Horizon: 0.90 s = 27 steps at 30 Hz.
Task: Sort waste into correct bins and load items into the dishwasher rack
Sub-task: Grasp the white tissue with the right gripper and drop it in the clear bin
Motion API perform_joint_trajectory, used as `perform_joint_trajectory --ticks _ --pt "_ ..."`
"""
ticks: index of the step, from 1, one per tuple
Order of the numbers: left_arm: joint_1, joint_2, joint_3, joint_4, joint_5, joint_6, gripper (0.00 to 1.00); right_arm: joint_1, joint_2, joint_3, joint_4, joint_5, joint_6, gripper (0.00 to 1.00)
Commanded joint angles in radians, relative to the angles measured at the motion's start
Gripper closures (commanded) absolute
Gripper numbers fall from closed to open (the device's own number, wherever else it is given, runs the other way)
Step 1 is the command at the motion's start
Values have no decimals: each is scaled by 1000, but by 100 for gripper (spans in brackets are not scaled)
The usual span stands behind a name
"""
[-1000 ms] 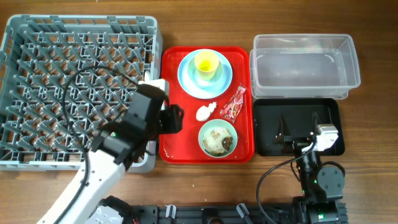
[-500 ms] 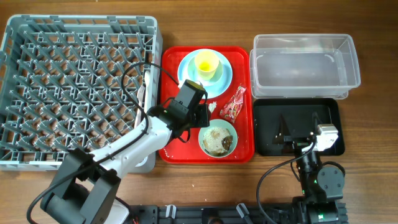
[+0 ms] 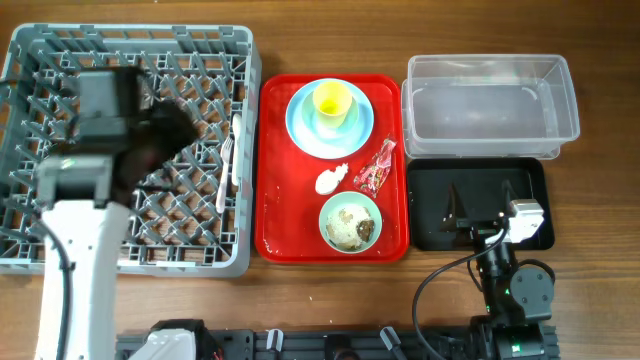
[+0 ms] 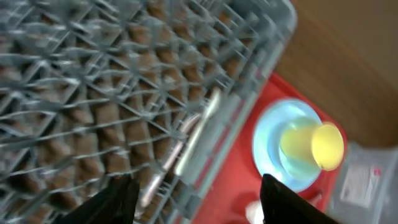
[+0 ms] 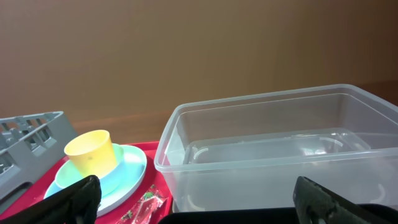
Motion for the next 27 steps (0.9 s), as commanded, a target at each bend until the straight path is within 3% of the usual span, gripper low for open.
perform_joint_trajectory --ticks 1,2,3,6,8,11,13,15,16,17,18,24,27 --pt "176 -41 9 -69 105 -3 19 -4 -4 -1 4 -103 201 0" --pt "214 -40 9 -104 105 -2 8 -4 -5 0 16 -119 366 0" --pt "250 -40 5 -141 101 -1 0 -4 -3 12 9 -190 399 0" --pt "290 -40 5 -168 91 8 0 -4 73 169 -114 -245 390 0" --pt "290 -40 5 -169 91 8 0 -4 312 508 -323 -254 317 0" --pt "290 -40 5 -169 91 8 0 -4 801 1146 -856 -293 180 0" --pt "290 -40 5 -169 91 8 0 -4 1033 1455 -1107 -291 205 0" --pt "290 -40 5 -169 91 8 0 -4 1194 1622 -1177 -381 207 0" --pt "290 -40 5 -169 91 8 0 -4 1237 1633 -1186 -476 230 26" --pt "290 -40 5 -169 91 8 0 10 1274 1632 -1192 -510 234 41" --pt "290 -40 5 -169 91 8 0 29 1299 1631 -1202 -492 236 48" --pt "290 -40 5 -169 91 8 0 412 1519 1601 -1184 -161 299 46" --pt "290 -40 5 -169 91 8 0 588 1737 1601 -1144 -37 380 41"
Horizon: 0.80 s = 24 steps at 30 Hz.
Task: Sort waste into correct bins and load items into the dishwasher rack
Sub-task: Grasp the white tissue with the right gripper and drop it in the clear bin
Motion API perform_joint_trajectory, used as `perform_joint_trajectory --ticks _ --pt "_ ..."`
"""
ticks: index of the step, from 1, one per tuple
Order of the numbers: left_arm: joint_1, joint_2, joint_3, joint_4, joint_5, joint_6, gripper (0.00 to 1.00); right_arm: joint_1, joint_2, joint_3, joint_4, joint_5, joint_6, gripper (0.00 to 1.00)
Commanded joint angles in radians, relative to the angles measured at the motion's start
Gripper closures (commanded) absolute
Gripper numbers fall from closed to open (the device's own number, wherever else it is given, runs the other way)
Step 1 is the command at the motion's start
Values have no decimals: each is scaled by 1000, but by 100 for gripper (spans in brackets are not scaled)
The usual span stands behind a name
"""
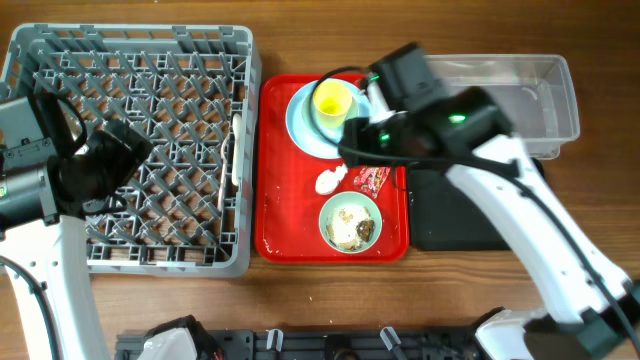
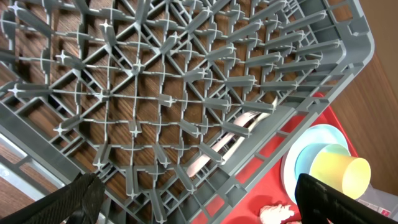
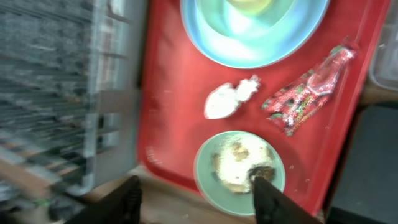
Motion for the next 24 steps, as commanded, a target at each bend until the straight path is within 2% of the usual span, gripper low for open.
perform_joint_trajectory --ticks 1,6,9,10,12,15,18,19,20,21,24 --pt "6 -6 5 2 5 8 0 102 190 -5 31 118 61 41" --pt "6 -6 5 2 5 8 0 138 446 -5 103 119 66 41" --pt "6 -6 5 2 5 8 0 138 491 -5 161 119 59 43" --pt "6 -6 5 2 5 8 0 138 504 -5 164 118 59 51" --pt "6 -6 5 2 5 8 0 139 517 -5 161 118 58 57" --pt "6 -6 5 2 5 8 0 139 529 -5 161 119 59 57" --pt "6 -6 5 2 5 8 0 139 539 -5 161 118 59 63" --pt "6 -6 5 2 5 8 0 139 538 -5 161 118 60 69" --pt "6 -6 5 2 5 8 0 139 538 -5 159 117 59 81" --pt "6 -6 5 2 5 8 0 139 538 -5 152 109 59 88" --pt "6 -6 5 2 5 8 0 137 529 20 107 99 58 96"
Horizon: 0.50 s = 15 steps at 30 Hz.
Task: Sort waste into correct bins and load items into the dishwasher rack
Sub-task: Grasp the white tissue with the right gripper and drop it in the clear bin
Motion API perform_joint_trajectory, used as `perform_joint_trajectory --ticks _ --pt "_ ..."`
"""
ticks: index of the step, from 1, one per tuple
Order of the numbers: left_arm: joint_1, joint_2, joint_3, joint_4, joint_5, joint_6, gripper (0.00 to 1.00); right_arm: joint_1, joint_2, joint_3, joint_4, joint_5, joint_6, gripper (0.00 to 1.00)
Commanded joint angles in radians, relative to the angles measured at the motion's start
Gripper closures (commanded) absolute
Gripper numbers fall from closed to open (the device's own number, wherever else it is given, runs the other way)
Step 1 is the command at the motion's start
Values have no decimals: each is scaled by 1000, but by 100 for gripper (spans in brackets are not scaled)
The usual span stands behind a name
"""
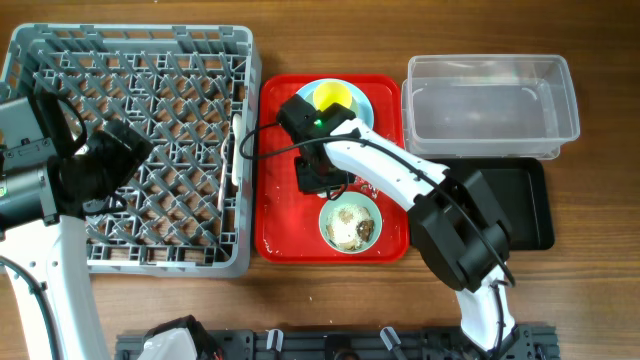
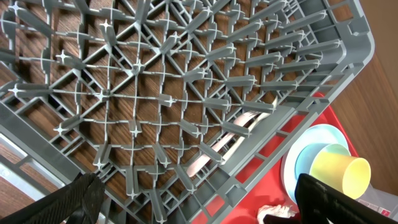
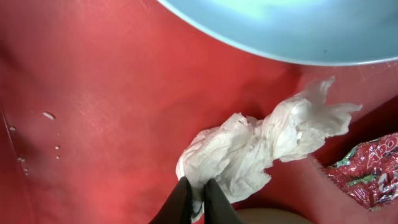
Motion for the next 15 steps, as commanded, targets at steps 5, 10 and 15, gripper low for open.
perform_joint_trajectory --ticks 5,10,15 --pt "6 -6 5 3 4 8 0 -32 -126 154 -85 -1 -44 96" --pt "6 -6 5 3 4 8 0 -191 -359 184 -105 107 -56 96" --pt "6 -6 5 3 4 8 0 -462 -344 151 -143 190 -56 96"
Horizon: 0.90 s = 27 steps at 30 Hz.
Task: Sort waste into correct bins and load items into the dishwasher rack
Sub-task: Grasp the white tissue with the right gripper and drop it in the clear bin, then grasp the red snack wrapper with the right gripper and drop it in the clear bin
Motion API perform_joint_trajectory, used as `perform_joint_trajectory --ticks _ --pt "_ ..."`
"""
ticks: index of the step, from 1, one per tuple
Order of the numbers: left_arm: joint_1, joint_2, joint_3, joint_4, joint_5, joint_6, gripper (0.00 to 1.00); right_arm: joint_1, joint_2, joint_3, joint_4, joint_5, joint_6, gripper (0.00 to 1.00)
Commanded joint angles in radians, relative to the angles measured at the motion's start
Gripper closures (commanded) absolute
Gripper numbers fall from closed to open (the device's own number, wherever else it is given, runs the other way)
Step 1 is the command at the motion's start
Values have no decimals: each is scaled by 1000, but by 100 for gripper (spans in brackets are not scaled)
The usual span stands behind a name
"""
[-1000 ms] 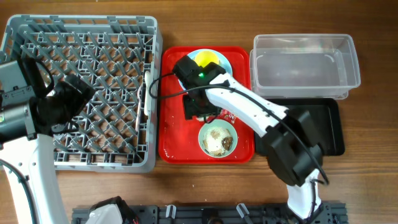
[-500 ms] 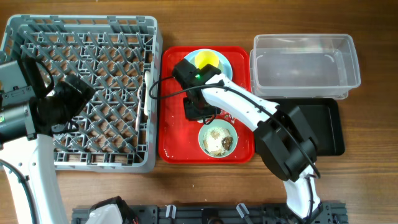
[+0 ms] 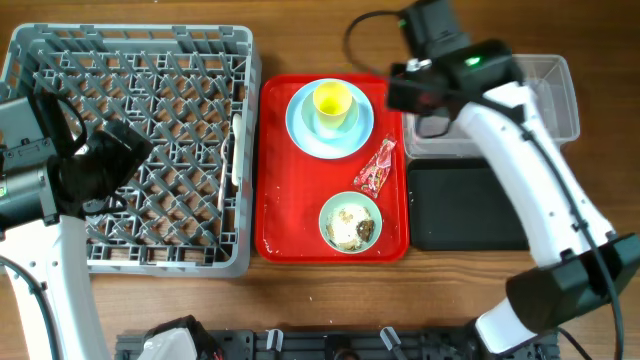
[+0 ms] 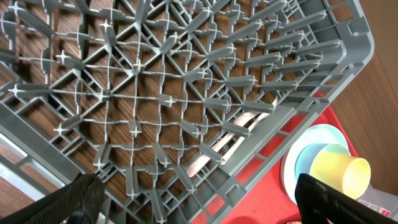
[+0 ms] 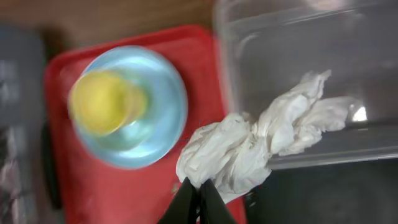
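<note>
My right gripper is shut on a crumpled white napkin and holds it in the air over the near left corner of the clear plastic bin. On the red tray are a blue plate with a yellow cup, a red wrapper and a green bowl of leftovers. My left gripper hangs open over the grey dishwasher rack. A pale utensil lies in the rack's right side.
A black tray sits in front of the clear bin, right of the red tray. The right arm stretches from the front right across the black tray. Bare wooden table runs along the front edge.
My right gripper, shut on the napkin on the red tray before, now holds it lifted at the clear bin's left edge. The napkin is gone from the tray. My left arm has not moved.
At first my right arm rested by the black tray and my left arm was over the rack. Then my right gripper was open above the red tray. Then it was shut on the napkin there. Now it holds the napkin at the clear bin.
</note>
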Motion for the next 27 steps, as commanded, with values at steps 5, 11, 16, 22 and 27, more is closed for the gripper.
perform_joint_trajectory --ticks 5,11,16,22,27 --pt "6 -6 5 3 4 8 0 -177 75 -71 19 47 -10 95" --pt "6 -6 5 3 4 8 0 -182 121 -86 66 51 -6 77" --pt "6 -6 5 3 4 8 0 -182 121 -86 55 29 -7 29" --pt "6 -6 5 3 4 8 0 -156 121 -86 -118 -293 -8 26" --pt "5 -6 5 3 4 8 0 -116 121 -87 -260 -319 135 33"
